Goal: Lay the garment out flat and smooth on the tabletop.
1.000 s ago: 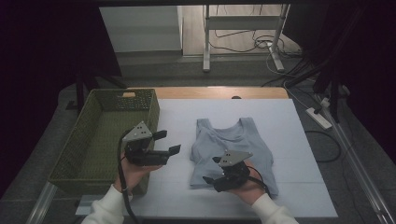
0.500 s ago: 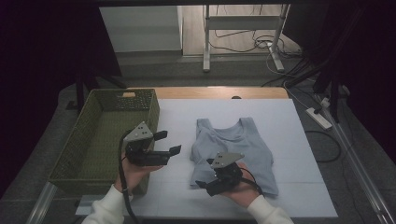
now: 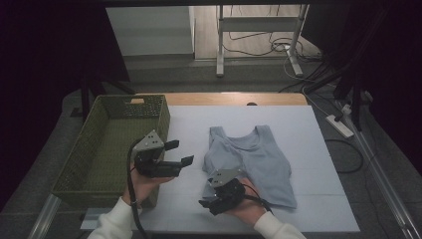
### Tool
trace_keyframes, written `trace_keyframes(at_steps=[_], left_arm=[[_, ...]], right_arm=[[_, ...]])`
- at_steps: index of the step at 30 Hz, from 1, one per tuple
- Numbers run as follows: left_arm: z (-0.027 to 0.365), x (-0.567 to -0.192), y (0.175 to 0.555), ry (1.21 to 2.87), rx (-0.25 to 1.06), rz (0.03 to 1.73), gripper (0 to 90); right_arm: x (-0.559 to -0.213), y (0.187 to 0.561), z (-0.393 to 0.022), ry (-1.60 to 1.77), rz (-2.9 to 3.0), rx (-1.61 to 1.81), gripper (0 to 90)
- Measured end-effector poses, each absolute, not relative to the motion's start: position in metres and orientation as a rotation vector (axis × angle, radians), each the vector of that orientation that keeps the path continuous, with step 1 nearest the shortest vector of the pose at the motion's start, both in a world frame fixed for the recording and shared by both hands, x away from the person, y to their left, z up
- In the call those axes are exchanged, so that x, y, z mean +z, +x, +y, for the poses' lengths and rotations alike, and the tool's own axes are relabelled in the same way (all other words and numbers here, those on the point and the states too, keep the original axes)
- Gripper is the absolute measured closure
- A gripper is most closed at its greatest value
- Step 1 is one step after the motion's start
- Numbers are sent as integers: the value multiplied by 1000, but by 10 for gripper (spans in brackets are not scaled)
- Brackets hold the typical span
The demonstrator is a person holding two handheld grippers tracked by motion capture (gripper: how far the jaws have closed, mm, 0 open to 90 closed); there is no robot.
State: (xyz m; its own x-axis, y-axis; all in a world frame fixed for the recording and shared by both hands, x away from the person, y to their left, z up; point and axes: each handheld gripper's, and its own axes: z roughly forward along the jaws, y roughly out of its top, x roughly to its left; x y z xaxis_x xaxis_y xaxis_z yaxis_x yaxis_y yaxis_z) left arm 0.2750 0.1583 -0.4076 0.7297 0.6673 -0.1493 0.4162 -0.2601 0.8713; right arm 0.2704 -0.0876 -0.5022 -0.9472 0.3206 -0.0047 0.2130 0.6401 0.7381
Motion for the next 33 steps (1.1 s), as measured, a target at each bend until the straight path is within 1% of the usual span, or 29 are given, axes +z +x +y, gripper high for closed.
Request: trace_keyframes(at_steps=[4, 9, 19, 24, 28, 31, 33], left_arm=[[158, -407, 275, 1894, 305, 833, 243], [158, -407, 274, 1893, 306, 834, 243], [158, -407, 274, 1893, 308, 837, 244], [159, -407, 274, 1893, 309, 838, 243], [159, -407, 274, 1895, 309, 837, 244], [159, -407, 274, 1896, 309, 837, 244], [159, -407, 273, 1897, 308, 838, 243]], right_arm=[[-506, 270, -82, 424, 2743, 1179, 272], [-514, 273, -77, 427, 2752, 1117, 276], [-528, 276, -71, 426, 2766, 989, 343], [-527, 278, -73, 437, 2744, 977, 442], [-526, 280, -75, 412, 2729, 961, 541], [-525, 280, -77, 375, 2735, 947, 646], [-524, 279, -78, 343, 2723, 922, 735]])
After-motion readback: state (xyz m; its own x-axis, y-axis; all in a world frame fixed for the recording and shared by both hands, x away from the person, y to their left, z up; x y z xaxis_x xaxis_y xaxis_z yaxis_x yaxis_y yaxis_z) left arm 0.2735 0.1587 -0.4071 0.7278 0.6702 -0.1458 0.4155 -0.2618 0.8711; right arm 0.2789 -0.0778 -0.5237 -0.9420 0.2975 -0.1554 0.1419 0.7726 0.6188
